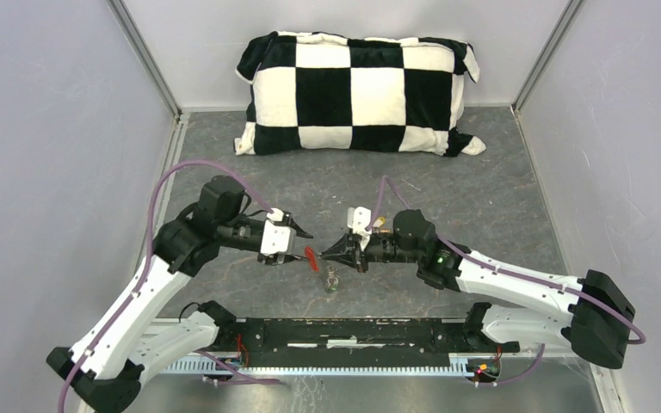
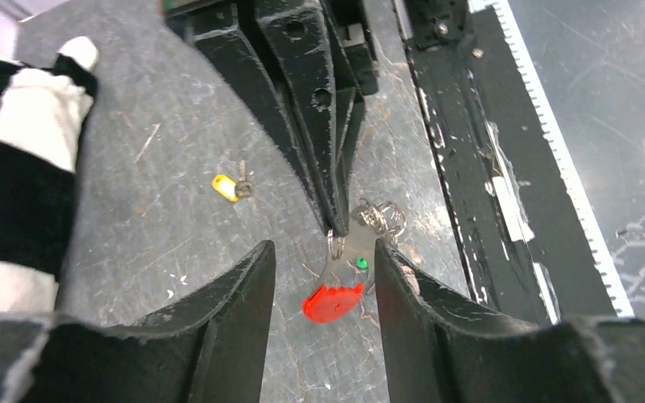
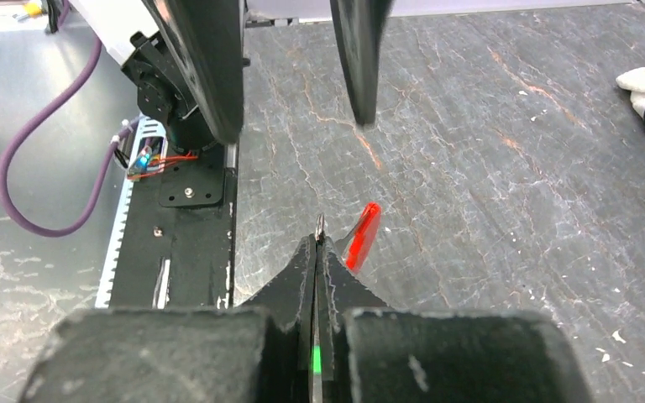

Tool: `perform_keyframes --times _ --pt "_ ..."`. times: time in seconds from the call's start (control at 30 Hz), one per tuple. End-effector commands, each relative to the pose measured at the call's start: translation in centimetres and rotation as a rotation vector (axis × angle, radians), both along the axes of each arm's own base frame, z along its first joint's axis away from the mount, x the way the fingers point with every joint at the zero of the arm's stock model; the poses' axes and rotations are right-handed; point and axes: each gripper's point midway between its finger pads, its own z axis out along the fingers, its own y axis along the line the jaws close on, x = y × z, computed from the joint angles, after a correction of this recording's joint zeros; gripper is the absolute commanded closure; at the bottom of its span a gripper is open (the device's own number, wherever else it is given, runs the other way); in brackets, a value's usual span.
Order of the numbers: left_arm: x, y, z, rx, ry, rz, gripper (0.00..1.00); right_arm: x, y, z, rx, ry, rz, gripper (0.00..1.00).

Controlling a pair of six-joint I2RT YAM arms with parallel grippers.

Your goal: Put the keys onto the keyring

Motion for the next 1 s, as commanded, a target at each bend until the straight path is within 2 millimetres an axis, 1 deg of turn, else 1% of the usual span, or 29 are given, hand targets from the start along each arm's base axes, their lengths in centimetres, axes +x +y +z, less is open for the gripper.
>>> perform_keyframes --times 0.0,0.1,0.13,0.27,0.37,0.47,0.63,0.73,0.8,0.9,0.97 --pt "0.6 0.2 2.1 -0.094 0.036 0.152 0.46 0.2 -0.5 5.9 0.287 -0.007 -0.059 1.00" --pt "1.0 0.4 1.4 -0.100 0.101 0.235 0.46 0.1 -1.5 6.8 0.400 0.027 -0.099 1.00" --pt "1.0 0.4 0.9 -0.099 0.140 0.252 0.46 0.2 -1.8 7.1 0.431 0.040 -0.114 1.00" --pt "0.5 -0.3 0.0 -0.121 0.298 0.283 0.46 -0.1 -2.7 8.8 0.559 0.069 -0.123 1.00" --pt "0.8 -0.7 -0.3 -0.141 0.343 0.306 0.46 -0.5 -2.8 9.3 0.605 0.095 -0.100 1.00" --pt "1.0 -1.1 0.0 -0.172 0.353 0.299 0.46 -0.8 -2.6 9.6 0.628 0.116 -0.076 1.00" --pt "0.8 -1.6 1.9 -0.234 0.322 0.250 0.48 -0.9 -2.3 9.4 0.625 0.129 -0.070 1.00" --pt "0.6 -1.7 2.2 -0.239 0.309 0.236 0.49 -1.1 -2.2 9.3 0.622 0.132 -0.056 1.00" --pt "0.2 -1.7 2.3 -0.238 0.301 0.205 0.52 -1.4 -2.0 9.2 0.621 0.137 -0.043 1.00" --pt "-0.8 -1.8 2.6 -0.240 0.310 0.145 0.59 -2.0 -1.6 8.9 0.607 0.143 0.000 1.00" --pt "-1.5 -2.0 2.9 -0.240 0.322 0.089 0.60 -2.2 -1.3 8.8 0.596 0.150 0.022 1.00"
